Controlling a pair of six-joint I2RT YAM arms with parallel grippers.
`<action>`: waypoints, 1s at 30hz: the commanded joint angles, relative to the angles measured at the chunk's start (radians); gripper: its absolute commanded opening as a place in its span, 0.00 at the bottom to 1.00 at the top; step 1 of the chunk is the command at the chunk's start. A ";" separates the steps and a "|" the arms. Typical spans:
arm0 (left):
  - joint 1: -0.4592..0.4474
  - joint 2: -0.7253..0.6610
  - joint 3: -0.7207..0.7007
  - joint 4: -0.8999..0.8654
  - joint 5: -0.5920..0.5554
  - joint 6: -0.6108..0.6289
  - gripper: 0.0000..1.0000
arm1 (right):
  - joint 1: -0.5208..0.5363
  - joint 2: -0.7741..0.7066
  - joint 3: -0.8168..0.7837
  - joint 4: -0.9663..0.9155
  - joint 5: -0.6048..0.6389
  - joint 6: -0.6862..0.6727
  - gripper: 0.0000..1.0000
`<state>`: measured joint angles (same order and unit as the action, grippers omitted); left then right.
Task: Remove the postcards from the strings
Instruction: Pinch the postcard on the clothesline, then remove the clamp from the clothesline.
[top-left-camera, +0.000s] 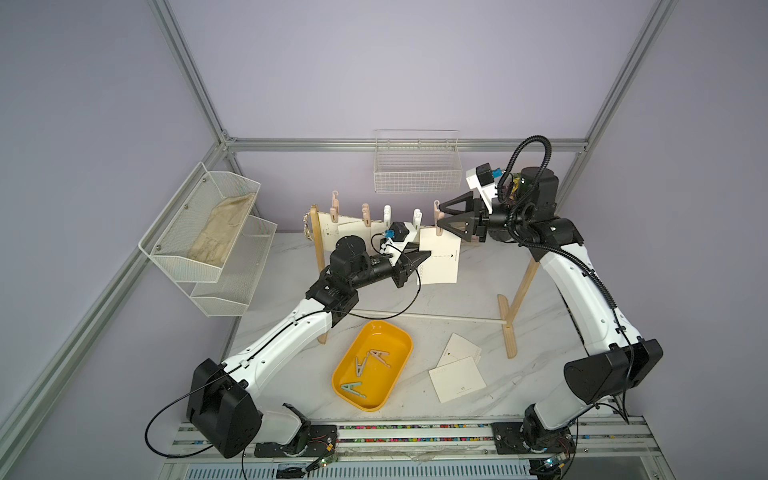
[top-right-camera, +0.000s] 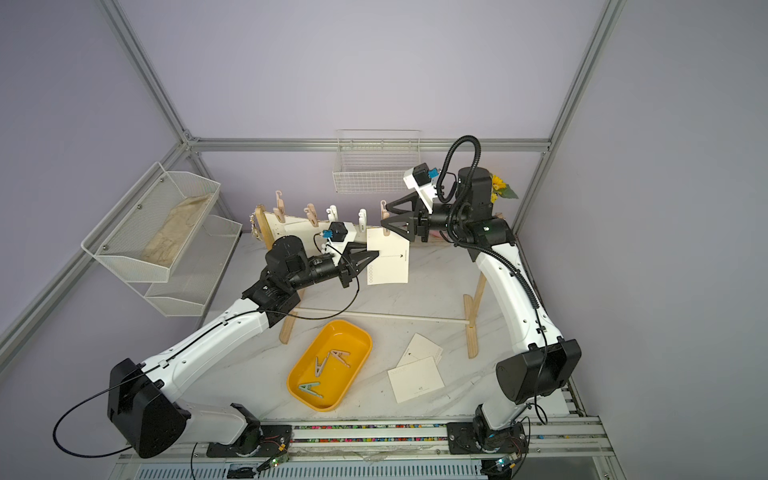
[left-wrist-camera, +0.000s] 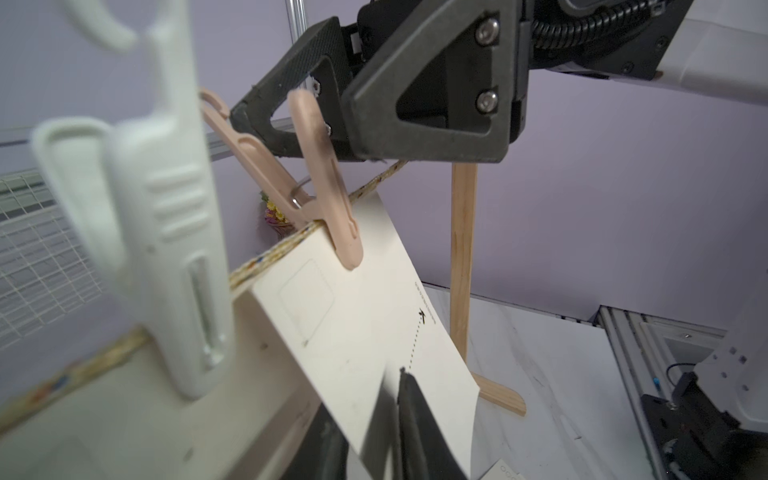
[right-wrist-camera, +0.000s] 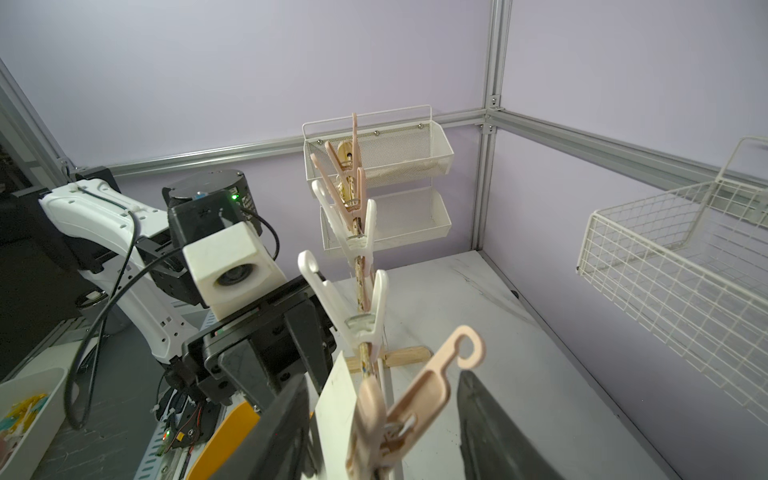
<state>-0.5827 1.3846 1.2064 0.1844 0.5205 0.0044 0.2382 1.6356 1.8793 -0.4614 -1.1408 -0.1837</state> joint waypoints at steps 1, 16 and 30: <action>0.007 0.011 0.035 0.055 0.009 -0.023 0.14 | 0.019 0.009 0.035 -0.095 -0.023 -0.052 0.56; 0.028 0.019 0.044 0.108 0.038 -0.139 0.09 | 0.024 -0.009 0.020 -0.097 -0.029 -0.065 0.34; 0.027 -0.018 -0.018 0.079 0.072 -0.158 0.05 | 0.023 -0.081 -0.019 0.181 0.094 0.054 0.18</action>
<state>-0.5602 1.4384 1.2053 0.2363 0.5667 -0.1398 0.2565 1.6009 1.8656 -0.3897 -1.0901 -0.1661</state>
